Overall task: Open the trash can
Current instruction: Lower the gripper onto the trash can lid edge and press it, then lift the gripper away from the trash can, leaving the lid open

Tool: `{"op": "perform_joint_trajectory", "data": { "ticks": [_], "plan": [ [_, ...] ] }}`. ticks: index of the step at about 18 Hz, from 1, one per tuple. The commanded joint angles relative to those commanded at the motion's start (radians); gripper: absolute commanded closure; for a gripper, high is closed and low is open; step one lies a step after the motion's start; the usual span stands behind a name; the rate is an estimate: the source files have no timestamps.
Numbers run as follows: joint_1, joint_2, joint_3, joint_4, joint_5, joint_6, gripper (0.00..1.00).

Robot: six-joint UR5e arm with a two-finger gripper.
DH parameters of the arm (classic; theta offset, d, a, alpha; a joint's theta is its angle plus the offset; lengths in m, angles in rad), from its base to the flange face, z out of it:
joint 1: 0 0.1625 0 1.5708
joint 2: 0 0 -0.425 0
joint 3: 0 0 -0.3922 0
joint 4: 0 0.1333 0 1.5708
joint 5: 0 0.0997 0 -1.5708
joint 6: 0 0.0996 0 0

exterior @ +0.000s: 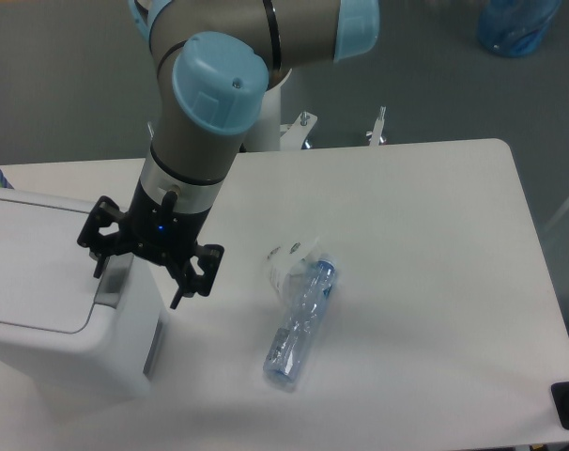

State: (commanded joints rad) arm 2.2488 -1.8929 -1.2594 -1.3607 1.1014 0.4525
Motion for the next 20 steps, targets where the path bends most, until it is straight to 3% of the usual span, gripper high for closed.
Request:
{"op": "perform_joint_trajectory", "data": {
  "ticks": [11, 20],
  "plan": [
    [0.0, -0.008, -0.017, 0.06, 0.002, -0.002, 0.0],
    [0.002, -0.006, -0.023, 0.064, 0.006, 0.0, 0.0]
  ]
}}
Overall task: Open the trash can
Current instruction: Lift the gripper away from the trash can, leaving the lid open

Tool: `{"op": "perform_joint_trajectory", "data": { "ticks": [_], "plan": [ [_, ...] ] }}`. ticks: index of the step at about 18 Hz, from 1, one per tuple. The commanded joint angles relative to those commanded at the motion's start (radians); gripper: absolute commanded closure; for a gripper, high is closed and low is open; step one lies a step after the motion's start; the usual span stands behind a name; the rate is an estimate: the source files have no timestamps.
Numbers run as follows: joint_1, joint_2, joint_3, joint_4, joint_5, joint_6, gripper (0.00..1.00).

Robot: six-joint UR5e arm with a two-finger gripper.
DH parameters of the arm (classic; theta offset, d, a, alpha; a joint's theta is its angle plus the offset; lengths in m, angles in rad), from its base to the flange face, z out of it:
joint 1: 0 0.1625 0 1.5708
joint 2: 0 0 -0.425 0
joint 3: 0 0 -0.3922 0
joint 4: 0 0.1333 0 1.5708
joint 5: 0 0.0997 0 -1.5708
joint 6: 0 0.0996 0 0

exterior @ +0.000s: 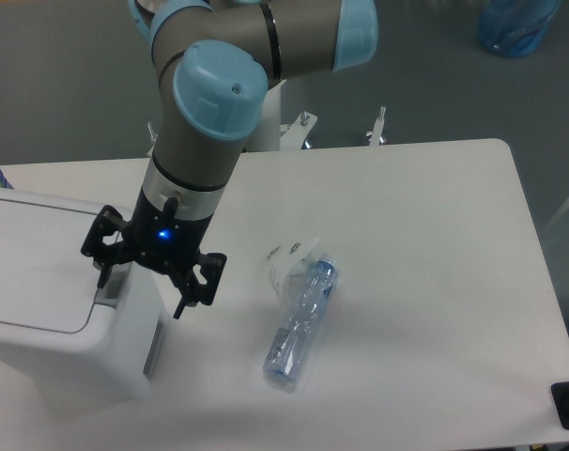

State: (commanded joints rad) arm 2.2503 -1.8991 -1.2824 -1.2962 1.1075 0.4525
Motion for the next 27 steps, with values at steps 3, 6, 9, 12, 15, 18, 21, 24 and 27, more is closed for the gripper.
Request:
{"op": "perform_joint_trajectory", "data": {
  "ticks": [3, 6, 9, 12, 15, 18, 21, 24, 27],
  "plan": [
    [-0.002, 0.003, -0.014, 0.002, 0.076, 0.0, 0.0],
    [-0.003, 0.003, -0.014, 0.002, 0.092, 0.002, 0.0],
    [-0.003, 0.003, -0.012, 0.002, 0.092, 0.002, 0.0],
    [-0.003, 0.003, -0.011, 0.006, 0.089, 0.0, 0.0],
    [-0.003, 0.008, -0.006, 0.015, 0.084, -0.009, 0.0],
    [0.006, 0.014, 0.005, 0.018, 0.086, -0.002, 0.0],
    [0.035, 0.014, 0.005, 0.107, 0.094, 0.002, 0.0],
    [0.066, 0.014, 0.002, 0.152, 0.116, 0.024, 0.0],
    [0.08, 0.005, -0.003, 0.163, 0.256, 0.092, 0.0]
  ]
}}
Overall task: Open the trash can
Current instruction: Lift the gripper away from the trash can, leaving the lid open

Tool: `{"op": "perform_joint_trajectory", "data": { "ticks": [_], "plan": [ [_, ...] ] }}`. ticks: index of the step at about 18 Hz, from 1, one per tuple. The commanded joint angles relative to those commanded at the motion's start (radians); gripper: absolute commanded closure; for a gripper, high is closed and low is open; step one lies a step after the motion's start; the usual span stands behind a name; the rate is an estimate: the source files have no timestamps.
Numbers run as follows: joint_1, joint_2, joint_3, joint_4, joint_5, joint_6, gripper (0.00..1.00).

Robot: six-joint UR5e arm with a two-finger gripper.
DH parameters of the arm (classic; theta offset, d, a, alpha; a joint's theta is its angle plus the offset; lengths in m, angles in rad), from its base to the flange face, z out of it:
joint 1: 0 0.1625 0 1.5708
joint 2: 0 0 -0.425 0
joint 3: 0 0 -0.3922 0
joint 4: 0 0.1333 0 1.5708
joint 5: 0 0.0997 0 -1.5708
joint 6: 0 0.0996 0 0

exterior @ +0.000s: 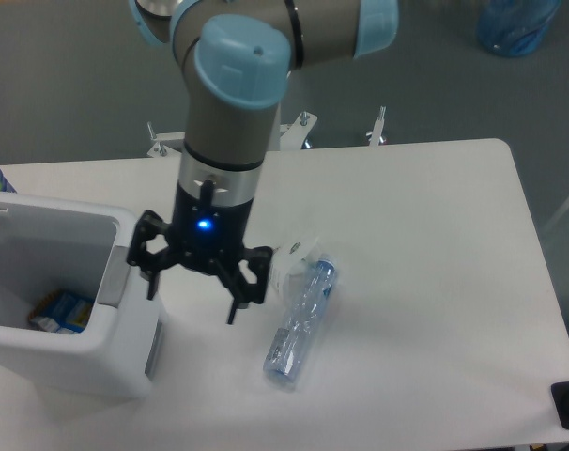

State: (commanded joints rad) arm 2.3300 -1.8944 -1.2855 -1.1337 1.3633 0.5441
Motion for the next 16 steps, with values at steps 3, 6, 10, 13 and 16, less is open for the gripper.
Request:
{"op": "perform_joint_trajectory", "data": {
  "ticks": [3, 6, 10, 13, 16],
  "plan": [
    [0.035, -0.032, -0.011, 0.005, 0.103, 0.133, 0.0],
    [0.058, -0.092, -0.003, 0.023, 0.128, 0.18, 0.0],
    [0.13, -0.163, -0.003, 0.035, 0.145, 0.324, 0.0],
    [0.175, -0.18, -0.011, 0.032, 0.187, 0.474, 0.0],
    [0.201, -0.184, -0.035, 0.044, 0.211, 0.52, 0.0]
  ]
}}
